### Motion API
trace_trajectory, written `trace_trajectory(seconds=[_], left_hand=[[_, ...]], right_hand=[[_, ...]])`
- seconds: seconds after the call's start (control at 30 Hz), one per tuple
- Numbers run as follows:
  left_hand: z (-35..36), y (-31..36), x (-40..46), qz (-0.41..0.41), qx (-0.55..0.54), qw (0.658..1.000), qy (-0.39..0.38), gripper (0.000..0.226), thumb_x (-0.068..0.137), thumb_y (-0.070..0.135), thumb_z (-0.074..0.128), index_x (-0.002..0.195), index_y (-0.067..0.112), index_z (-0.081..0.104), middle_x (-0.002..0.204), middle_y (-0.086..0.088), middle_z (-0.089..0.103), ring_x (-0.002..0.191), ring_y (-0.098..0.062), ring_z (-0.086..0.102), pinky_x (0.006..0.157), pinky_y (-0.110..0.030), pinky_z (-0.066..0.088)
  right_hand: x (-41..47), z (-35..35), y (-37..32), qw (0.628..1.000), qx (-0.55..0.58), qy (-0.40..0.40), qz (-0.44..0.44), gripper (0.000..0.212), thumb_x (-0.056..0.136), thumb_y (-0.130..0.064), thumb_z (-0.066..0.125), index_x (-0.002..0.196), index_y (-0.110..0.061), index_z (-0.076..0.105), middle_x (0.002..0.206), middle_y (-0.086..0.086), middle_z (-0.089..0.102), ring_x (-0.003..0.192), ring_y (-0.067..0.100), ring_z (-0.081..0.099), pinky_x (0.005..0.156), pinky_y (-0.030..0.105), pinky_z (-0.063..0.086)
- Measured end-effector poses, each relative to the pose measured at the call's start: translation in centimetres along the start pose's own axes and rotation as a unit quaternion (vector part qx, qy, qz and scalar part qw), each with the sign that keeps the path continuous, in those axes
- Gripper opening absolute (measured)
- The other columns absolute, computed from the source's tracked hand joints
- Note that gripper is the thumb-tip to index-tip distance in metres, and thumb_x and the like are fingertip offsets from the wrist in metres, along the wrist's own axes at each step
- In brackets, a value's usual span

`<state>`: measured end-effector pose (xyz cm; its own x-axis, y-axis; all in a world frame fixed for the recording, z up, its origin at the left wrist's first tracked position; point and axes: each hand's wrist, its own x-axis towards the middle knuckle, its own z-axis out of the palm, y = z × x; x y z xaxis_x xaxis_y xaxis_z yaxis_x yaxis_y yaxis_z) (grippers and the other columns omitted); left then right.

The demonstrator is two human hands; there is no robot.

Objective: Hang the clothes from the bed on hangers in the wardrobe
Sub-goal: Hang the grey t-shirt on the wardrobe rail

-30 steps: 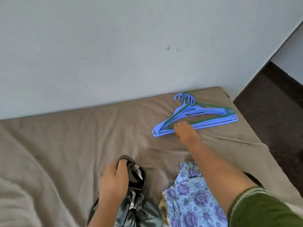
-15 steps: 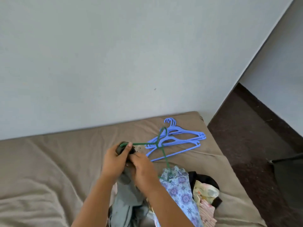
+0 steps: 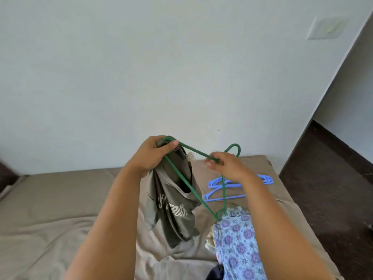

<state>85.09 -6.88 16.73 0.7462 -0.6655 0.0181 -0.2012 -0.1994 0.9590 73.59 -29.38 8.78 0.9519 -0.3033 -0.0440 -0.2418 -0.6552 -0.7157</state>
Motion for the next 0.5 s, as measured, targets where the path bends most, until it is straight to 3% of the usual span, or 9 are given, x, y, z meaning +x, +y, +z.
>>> trace_trajectory(seconds=[0.03,0.1,0.17,0.23,0.4,0.5], left_hand=[[-0.5,0.3,-0.4,0.000,0.011,1.000,-0.005,0.022,0.088,0.031,0.068,0.092,0.010,0.073,0.090,-0.009,0.074,0.085,-0.023,0.070,0.086,-0.040,0.057],[-1.8,0.4,-1.3,-0.014,0.010,1.000,-0.024,0.013,0.089,0.018,0.069,0.099,0.011,0.072,0.097,-0.009,0.074,0.093,-0.023,0.070,0.087,-0.035,0.056],[-3.2,0.1,-2.1,-0.040,0.004,0.998,-0.046,0.019,0.091,0.000,0.061,0.104,0.010,0.070,0.102,-0.009,0.073,0.098,-0.022,0.068,0.091,-0.032,0.054],[-4.1,-0.5,-2.7,-0.066,0.016,0.997,-0.032,0.024,0.093,-0.004,0.053,0.104,0.009,0.070,0.106,-0.013,0.071,0.104,-0.027,0.065,0.096,-0.036,0.051],[-5.5,-0.6,-4.0,-0.088,0.180,0.979,-0.023,0.019,0.093,0.028,0.058,0.095,0.018,0.074,0.101,-0.003,0.072,0.103,-0.024,0.064,0.097,-0.043,0.049],[-6.2,0.5,-4.4,-0.082,0.148,0.982,0.080,0.047,0.096,0.050,0.050,0.080,0.009,0.066,0.084,0.001,0.068,0.082,-0.019,0.062,0.080,-0.032,0.049]], right_hand=[[-0.2,-0.4,-0.6,0.999,-0.023,-0.028,0.003,0.011,0.095,-0.030,0.058,0.102,-0.025,0.066,0.093,-0.004,0.072,0.086,0.002,0.065,0.077,0.025,0.045],[-0.8,-0.8,-1.7,0.998,-0.048,-0.027,0.004,0.016,0.097,-0.023,0.055,0.092,-0.019,0.069,0.079,-0.008,0.070,0.068,-0.009,0.060,0.066,0.014,0.040],[-1.5,-1.1,-2.7,0.997,-0.065,0.048,-0.002,0.016,0.095,-0.024,0.059,0.089,-0.014,0.071,0.071,-0.004,0.065,0.062,0.000,0.057,0.057,0.015,0.039],[-2.1,-1.3,-2.9,0.990,-0.073,0.115,-0.022,0.018,0.092,-0.025,0.063,0.089,-0.010,0.072,0.075,0.006,0.067,0.070,0.018,0.059,0.067,0.030,0.045],[-2.1,-1.6,-2.8,0.982,-0.087,0.165,-0.037,0.014,0.093,-0.018,0.062,0.087,-0.008,0.070,0.071,0.012,0.063,0.068,0.027,0.055,0.064,0.035,0.041],[-1.9,-1.7,-1.9,0.981,-0.101,0.167,0.008,0.014,0.094,-0.014,0.059,0.084,-0.008,0.067,0.071,0.012,0.061,0.071,0.029,0.056,0.062,0.033,0.041]])
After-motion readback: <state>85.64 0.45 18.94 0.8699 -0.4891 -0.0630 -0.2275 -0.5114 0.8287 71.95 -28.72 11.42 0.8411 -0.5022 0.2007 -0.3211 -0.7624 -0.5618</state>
